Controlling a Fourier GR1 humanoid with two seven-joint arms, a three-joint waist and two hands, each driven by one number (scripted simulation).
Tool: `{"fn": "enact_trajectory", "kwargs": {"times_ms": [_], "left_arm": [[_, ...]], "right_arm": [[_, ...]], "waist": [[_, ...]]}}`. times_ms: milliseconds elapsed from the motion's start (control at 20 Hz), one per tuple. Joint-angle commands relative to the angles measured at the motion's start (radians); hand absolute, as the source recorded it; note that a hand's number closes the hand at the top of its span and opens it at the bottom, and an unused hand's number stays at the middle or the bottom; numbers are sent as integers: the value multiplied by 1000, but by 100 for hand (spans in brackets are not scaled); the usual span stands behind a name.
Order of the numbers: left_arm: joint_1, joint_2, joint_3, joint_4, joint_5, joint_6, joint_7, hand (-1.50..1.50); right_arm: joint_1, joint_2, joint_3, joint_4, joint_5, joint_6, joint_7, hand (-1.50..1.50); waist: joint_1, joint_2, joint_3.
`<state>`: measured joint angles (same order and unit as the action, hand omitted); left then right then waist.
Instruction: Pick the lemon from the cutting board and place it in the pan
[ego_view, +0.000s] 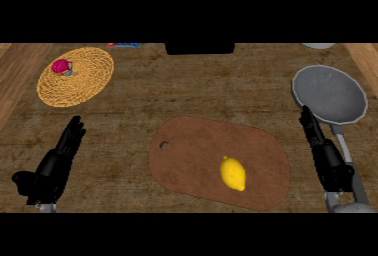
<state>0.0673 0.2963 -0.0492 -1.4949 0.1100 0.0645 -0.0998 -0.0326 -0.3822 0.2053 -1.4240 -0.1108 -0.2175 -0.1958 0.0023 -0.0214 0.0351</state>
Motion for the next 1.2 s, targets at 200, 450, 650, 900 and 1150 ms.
{"fn": "enact_trajectory", "kwargs": {"times_ms": [200,450,650,900,1150], "left_arm": [[-114,-73,-83,-65,-10,-19,-36,0],[-117,-182,-163,-83,-37,31,0,0],[-110,-170,-128,-49,-15,5,-36,0],[-106,-206,-167,-48,-64,37,-32,0],[-94,-222,-187,-90,-79,53,11,0]], "right_arm": [[-233,47,197,-114,-164,445,-44,150],[-281,-134,45,36,-199,623,-136,-150],[-315,-255,28,103,-107,777,-278,-150],[-414,-254,48,131,66,758,-338,-150],[-488,-246,119,6,121,791,-144,-150]], "waist": [[69,26,-32],[7,25,-34],[8,25,-34],[10,24,-35],[10,20,-35]]}}
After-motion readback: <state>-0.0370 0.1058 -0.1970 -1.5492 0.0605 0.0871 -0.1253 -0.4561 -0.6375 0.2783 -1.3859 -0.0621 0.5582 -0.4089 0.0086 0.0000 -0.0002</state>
